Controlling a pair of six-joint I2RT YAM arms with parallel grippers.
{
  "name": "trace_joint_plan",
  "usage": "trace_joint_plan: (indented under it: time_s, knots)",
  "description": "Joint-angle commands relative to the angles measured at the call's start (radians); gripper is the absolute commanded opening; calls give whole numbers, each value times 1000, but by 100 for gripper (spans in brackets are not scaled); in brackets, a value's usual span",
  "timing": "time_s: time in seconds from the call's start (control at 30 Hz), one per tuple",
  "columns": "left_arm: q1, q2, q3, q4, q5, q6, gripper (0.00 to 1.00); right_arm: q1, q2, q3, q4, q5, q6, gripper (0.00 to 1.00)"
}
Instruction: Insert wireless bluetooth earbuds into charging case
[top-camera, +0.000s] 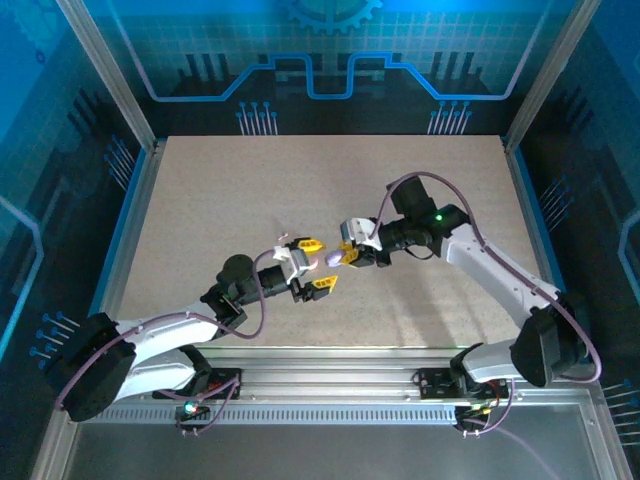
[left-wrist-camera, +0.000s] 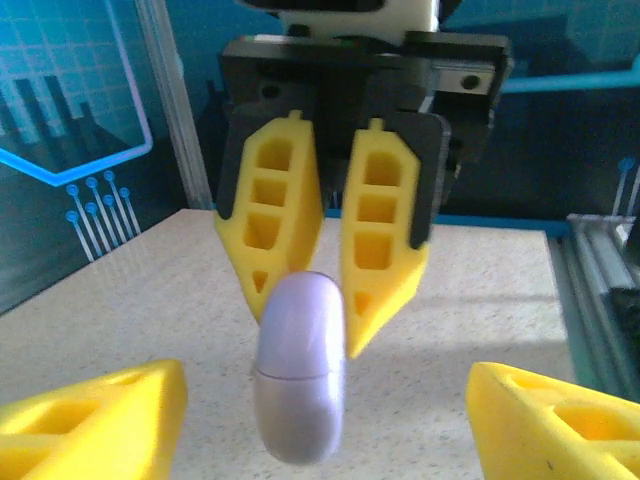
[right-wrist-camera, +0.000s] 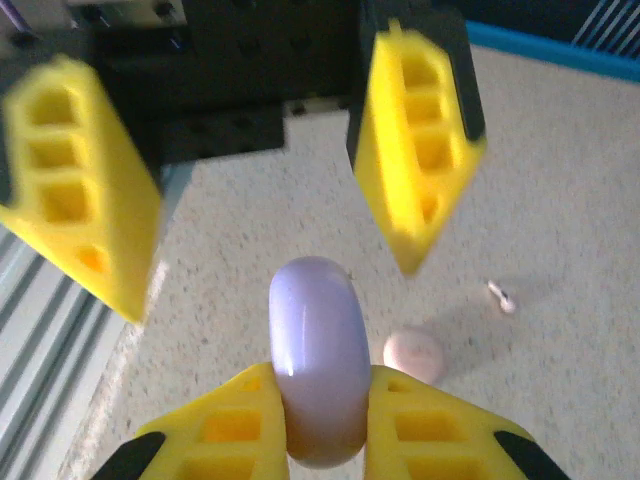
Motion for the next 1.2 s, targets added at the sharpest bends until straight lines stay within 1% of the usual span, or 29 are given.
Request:
trace_joint_plan:
  time_s: [0.0, 0.2, 0.3, 0.4, 0.5, 0.73, 1.0, 1.17]
  knots:
    - [-5, -2, 20, -44, -70, 20, 79, -49, 62, 71, -145, 74, -48, 16]
    - [-5, 32, 37, -88, -144, -13, 82, -126, 198, 166, -264, 226, -34, 16]
    - [-5, 42, 55, -146, -171, -25, 82, -163, 268, 210, -324, 292, -19, 16]
    - [-5, 48, 74, -205, -192, -36, 82, -195, 324, 230, -353, 367, -2, 16]
    - [-5, 52, 93, -256, -215, -45, 82, -237, 365, 234, -363, 411, 15, 15]
    - [-6, 78, 123, -316, -228, -44, 82, -328, 447, 242, -367, 453, 48, 15]
    - [-6, 123, 179, -364, -210, -56, 81, -402, 558, 315, -433, 434, 39, 16]
    - [-5, 145, 188, -344, -218, -85, 80, -427, 606, 356, -469, 403, 22, 16]
